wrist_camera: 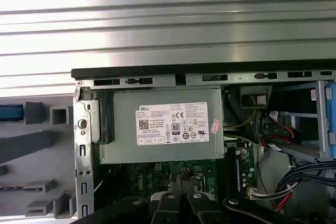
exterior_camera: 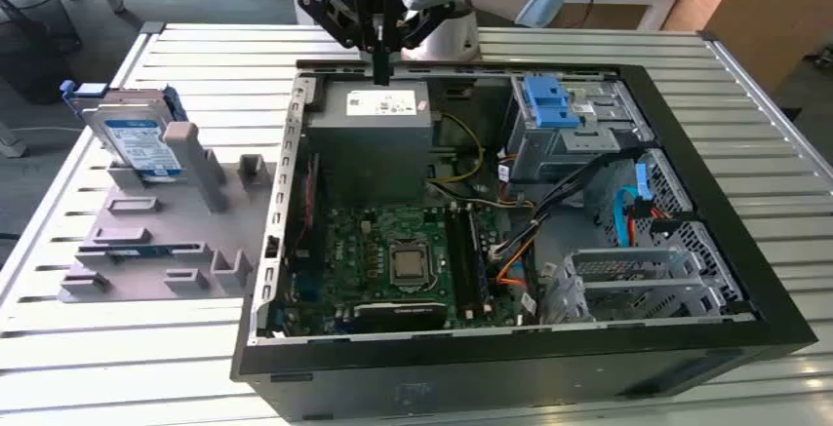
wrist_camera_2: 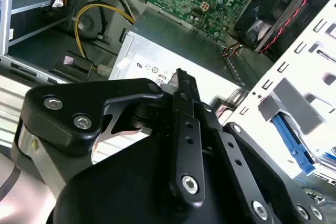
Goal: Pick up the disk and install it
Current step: 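Reach for the disk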
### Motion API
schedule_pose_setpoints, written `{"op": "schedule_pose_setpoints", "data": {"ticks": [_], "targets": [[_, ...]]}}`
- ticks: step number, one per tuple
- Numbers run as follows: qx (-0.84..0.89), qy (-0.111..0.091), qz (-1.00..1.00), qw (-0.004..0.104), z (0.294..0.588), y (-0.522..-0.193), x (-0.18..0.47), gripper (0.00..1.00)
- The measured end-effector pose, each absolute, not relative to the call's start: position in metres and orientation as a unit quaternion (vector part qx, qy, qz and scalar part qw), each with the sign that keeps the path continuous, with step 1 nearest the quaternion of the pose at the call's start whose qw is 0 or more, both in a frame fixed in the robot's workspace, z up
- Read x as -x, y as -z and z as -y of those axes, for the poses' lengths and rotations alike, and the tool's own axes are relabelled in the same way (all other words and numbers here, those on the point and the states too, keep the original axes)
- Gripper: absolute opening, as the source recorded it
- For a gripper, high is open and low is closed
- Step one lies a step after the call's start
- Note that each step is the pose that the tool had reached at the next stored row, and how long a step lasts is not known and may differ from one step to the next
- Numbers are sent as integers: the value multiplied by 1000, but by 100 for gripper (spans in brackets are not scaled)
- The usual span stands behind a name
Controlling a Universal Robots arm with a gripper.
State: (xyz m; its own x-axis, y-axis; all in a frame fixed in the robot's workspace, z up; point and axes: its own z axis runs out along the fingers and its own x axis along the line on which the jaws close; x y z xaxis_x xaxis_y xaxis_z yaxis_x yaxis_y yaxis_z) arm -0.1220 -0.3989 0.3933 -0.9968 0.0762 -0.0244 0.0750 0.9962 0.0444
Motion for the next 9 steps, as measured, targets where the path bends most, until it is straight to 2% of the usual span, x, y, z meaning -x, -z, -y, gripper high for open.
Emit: {"op": "schedule_pose_setpoints", "data": {"ticks": [9], "targets": [[-38,-22,-999,11,399,-392,126,11]]}}
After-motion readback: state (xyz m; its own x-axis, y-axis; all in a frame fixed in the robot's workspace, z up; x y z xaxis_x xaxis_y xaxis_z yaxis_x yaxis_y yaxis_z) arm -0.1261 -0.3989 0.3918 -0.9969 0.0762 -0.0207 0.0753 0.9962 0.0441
